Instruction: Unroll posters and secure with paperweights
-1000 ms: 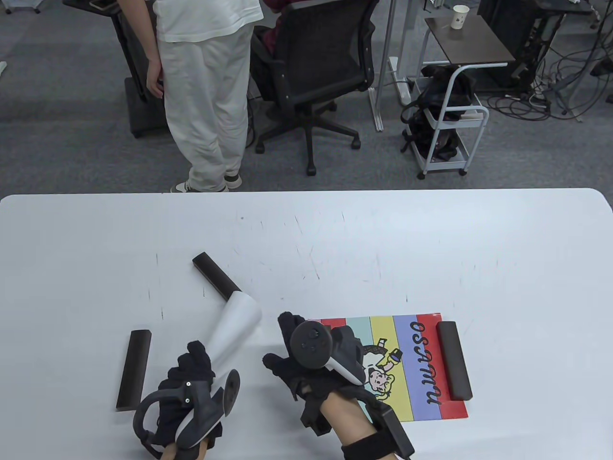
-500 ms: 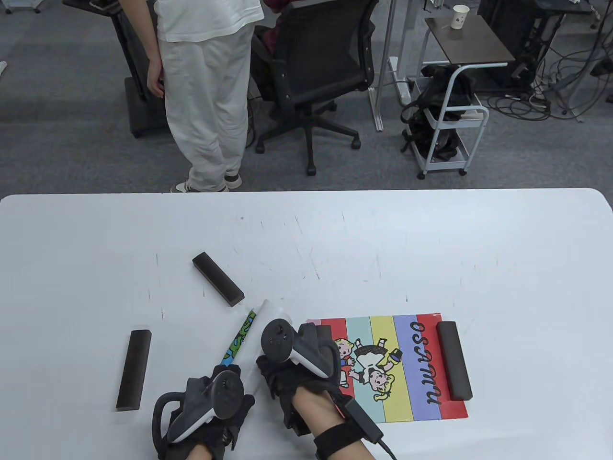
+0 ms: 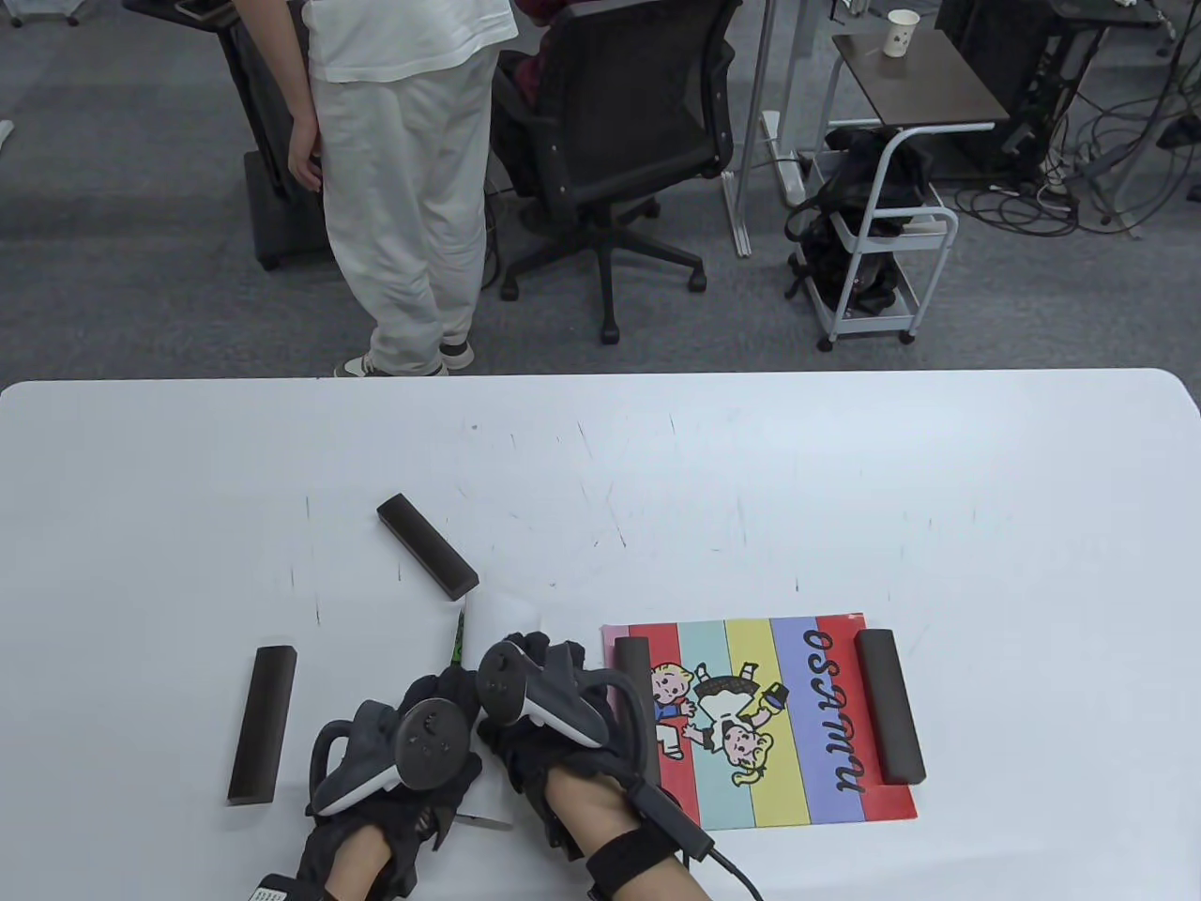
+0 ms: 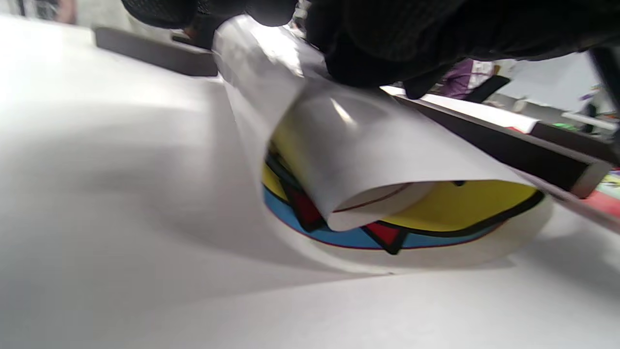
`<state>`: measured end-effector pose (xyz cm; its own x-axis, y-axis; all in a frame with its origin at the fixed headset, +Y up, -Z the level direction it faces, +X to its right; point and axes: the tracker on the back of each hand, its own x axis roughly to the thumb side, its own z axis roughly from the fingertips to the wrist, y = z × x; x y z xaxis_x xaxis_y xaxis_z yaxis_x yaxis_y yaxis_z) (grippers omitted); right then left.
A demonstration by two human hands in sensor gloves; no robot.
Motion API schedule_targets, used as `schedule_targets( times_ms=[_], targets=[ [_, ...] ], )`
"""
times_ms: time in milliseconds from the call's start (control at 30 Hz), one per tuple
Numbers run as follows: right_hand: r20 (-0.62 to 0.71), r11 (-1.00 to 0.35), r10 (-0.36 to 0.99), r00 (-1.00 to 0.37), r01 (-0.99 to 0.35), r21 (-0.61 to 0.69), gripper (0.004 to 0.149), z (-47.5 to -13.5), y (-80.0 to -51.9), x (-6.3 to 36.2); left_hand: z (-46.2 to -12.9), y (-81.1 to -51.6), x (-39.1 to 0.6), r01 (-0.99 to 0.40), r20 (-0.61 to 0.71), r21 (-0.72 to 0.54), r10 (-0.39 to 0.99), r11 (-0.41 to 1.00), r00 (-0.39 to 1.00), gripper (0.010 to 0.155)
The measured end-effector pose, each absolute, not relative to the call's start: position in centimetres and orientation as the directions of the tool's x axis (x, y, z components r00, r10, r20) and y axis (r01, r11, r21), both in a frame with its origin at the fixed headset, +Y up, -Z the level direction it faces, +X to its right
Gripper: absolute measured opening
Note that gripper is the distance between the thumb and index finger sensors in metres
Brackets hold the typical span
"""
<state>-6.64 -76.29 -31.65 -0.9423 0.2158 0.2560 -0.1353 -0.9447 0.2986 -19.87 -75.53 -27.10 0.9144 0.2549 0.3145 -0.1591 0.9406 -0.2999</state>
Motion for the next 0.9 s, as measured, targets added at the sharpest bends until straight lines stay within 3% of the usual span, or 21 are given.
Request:
schedule_targets(
  times_ms=[133,267,367,400,533,633,767,800,833,900],
  targets=[
    [0.275,-0.938,0.238,-0.931,-0.146,0.315,0.074,-31.7,-76.2,-6.4,-27.9,-76.8,-20.3,-0.079,0.248,-0.414,0.196,0.907,0.949,0.075],
    [0.317,-0.942,0.235,-0.919,-0.135,0.308,0.059,-31.8,-76.4,-6.6,-28.1,-77.9,-21.0,-0.109,0.200,-0.460,0.223,0.881,0.954,0.077],
    [0.335,-0.951,0.226,-0.914,-0.133,0.280,0.052,-31.7,-76.5,-6.8,-28.0,-78.5,-21.0,-0.020,0.213,-0.525,0.154,0.851,0.965,0.079],
    [0.332,-0.953,0.226,-0.916,-0.137,0.268,0.054,-31.6,-76.5,-6.9,-28.0,-78.6,-20.9,0.051,0.235,-0.516,0.085,0.855,0.968,0.080],
    [0.315,-0.977,0.134,-0.940,-0.072,0.200,0.088,-31.5,-76.3,-7.2,-27.9,-79.0,-20.4,0.298,0.337,-0.479,-0.141,0.825,0.931,0.095],
    [0.331,-0.977,0.105,-0.938,-0.036,0.208,0.092,-31.5,-76.4,-7.4,-27.7,-79.0,-20.1,0.374,0.371,-0.447,-0.212,0.813,0.904,0.098],
    [0.461,-0.943,0.249,-0.852,-0.105,0.315,0.068,-31.4,-76.5,-7.8,-27.6,-79.0,-20.5,0.451,0.400,-0.419,-0.286,0.788,0.871,0.096],
    [0.489,-0.939,0.263,-0.832,-0.104,0.328,0.065,-31.3,-76.5,-8.0,-27.5,-79.0,-20.6,0.458,0.401,-0.418,-0.293,0.784,0.868,0.095],
    [0.527,-0.938,0.258,-0.810,-0.078,0.338,0.052,-31.1,-76.6,-8.4,-27.5,-79.0,-20.8,0.466,0.403,-0.418,-0.301,0.780,0.864,0.093],
    [0.567,-0.952,0.222,-0.793,-0.049,0.303,0.046,-30.9,-76.7,-8.8,-27.5,-79.0,-21.1,0.482,0.400,-0.414,-0.321,0.772,0.858,0.093]
  ],
)
